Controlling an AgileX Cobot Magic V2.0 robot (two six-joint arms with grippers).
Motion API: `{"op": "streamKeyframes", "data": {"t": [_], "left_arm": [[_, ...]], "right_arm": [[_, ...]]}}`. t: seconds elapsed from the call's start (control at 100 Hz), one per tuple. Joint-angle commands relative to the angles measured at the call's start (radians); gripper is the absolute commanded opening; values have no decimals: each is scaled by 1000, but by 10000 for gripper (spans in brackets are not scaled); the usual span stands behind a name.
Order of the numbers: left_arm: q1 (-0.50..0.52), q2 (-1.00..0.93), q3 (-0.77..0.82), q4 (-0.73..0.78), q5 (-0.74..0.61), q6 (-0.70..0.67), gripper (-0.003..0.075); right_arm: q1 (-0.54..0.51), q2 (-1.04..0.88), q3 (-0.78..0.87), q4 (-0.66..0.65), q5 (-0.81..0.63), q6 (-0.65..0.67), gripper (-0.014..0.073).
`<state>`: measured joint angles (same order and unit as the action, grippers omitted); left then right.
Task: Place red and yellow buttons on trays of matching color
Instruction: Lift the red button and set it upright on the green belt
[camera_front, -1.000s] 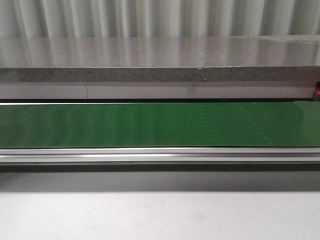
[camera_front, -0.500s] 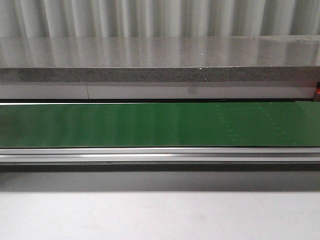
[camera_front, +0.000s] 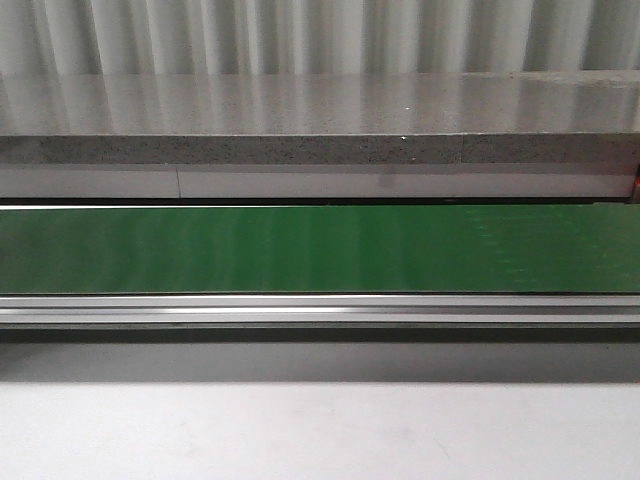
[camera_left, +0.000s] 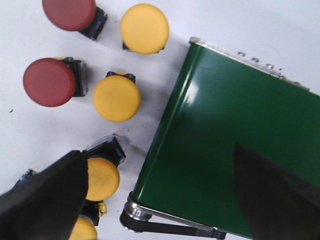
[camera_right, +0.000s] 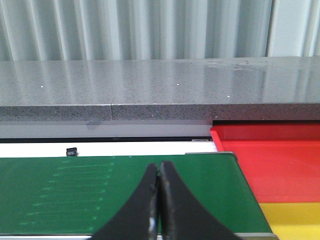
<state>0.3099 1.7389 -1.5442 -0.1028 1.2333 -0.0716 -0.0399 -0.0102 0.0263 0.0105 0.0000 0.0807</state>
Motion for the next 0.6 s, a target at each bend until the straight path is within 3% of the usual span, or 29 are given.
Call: {"op": "streamKeyframes", "data": {"t": [0.0, 0.26, 0.59], "left_arm": [[15, -46, 14, -15, 45, 31, 567], [85, -46, 170, -10, 45, 91, 567], [106, -35, 201, 59, 5, 93, 566]], "right_arm": [[-5, -16, 3, -10, -84, 2, -66], [-5, -16, 3, -10, -84, 2, -66], [-5, -16, 3, -10, -84, 2, -66]]}}
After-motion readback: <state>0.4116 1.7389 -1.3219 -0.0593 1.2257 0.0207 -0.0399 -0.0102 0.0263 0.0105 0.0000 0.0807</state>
